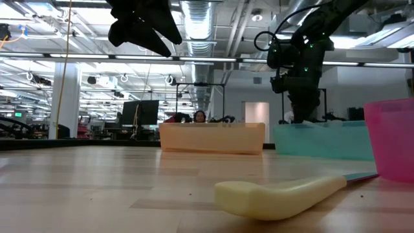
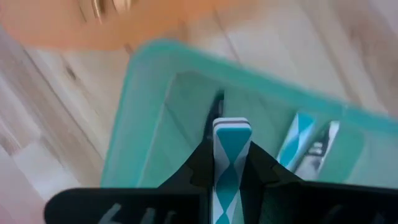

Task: Sort silverware by color (type)
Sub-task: Put the white patterned knife into the blue bin

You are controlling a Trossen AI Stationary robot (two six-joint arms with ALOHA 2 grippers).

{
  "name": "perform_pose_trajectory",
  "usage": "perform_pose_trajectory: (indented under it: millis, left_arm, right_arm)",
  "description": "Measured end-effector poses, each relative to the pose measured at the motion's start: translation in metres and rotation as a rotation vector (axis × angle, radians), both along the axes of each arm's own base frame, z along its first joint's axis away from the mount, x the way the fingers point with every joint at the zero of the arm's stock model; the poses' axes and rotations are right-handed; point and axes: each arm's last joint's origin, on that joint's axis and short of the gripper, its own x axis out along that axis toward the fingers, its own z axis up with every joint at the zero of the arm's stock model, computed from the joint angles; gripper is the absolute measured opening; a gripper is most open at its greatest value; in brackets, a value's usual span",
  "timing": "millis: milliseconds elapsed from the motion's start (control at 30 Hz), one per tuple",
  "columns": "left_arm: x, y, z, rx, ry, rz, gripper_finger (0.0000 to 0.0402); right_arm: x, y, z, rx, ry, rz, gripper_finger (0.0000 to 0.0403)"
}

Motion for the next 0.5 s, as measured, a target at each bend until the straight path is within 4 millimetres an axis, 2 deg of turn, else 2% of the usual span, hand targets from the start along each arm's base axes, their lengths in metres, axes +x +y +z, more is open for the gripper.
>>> perform_pose_trajectory:
  millis: [233,500]
  left_arm:
    - [0.0000,0.0001,0.0001,0.004,-0.001,0.004,0.0201]
    - [0.0000,0.0001,0.0001,0.004,-0.002,0.004,0.0201]
  right_arm:
    - [0.0070,-0.0044,0.0025,-0.045,-0.076,-0.008,0.0066]
    - [0.0079,-0.0049,0.0026,-0.048,-0.084,-0.015,0.0077]
